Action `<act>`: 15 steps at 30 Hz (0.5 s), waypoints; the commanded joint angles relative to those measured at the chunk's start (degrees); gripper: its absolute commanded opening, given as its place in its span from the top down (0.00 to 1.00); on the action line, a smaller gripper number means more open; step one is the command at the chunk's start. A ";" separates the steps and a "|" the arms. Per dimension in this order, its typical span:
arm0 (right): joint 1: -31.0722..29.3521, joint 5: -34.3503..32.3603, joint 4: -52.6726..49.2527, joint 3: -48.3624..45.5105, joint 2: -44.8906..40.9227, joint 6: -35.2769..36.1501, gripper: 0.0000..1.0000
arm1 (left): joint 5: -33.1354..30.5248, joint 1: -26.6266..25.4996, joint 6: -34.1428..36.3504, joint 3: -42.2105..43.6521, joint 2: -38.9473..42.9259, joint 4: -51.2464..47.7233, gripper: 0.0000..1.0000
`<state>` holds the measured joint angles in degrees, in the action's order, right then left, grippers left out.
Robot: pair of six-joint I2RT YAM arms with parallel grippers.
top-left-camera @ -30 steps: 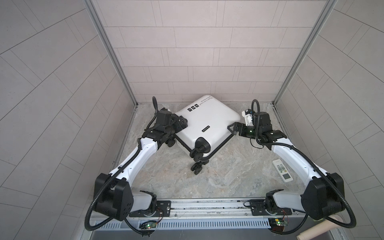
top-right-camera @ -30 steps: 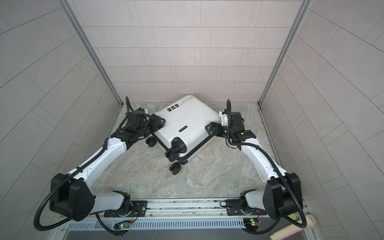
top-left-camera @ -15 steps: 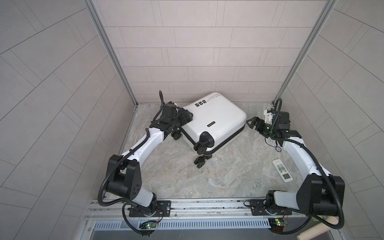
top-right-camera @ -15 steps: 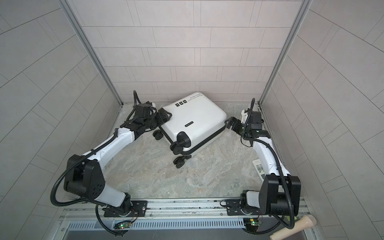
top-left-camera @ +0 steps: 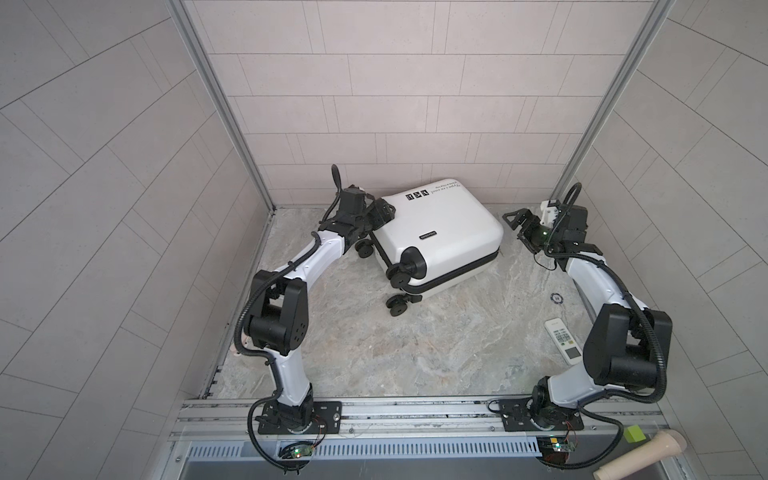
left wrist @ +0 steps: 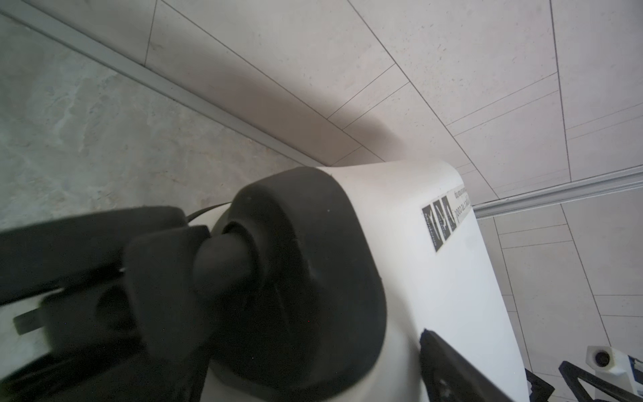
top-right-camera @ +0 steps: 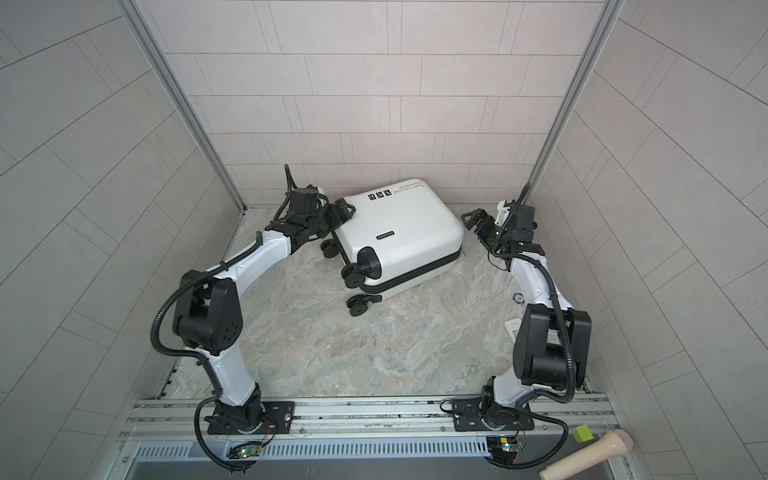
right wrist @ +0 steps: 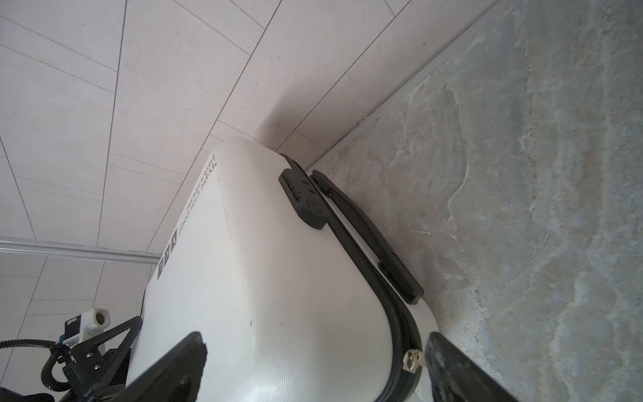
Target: Pack the luggage
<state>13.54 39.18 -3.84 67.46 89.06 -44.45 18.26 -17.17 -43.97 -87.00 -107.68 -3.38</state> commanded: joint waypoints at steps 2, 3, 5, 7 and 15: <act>0.76 3.01 4.55 0.91 4.09 -3.38 0.00 | 1.55 -1.13 -1.80 -5.46 -5.46 4.12 0.05; 0.86 3.05 5.31 1.20 5.17 -3.86 0.00 | 1.43 -1.28 -1.74 -6.54 -6.43 4.32 0.05; 0.87 3.04 6.67 2.21 7.20 -4.69 0.00 | 1.43 -1.62 -1.95 -8.05 -7.86 4.86 0.05; 0.87 3.16 8.57 3.35 9.25 -5.53 0.00 | 1.20 -1.64 -2.33 -9.37 -9.13 5.28 0.05; 0.96 5.61 19.07 6.40 16.52 -12.21 0.00 | 1.16 -1.73 -2.89 -11.63 -10.85 5.73 0.05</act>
<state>14.41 42.87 8.62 72.55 103.70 -52.62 18.94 -17.93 -46.33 -97.27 -117.49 1.02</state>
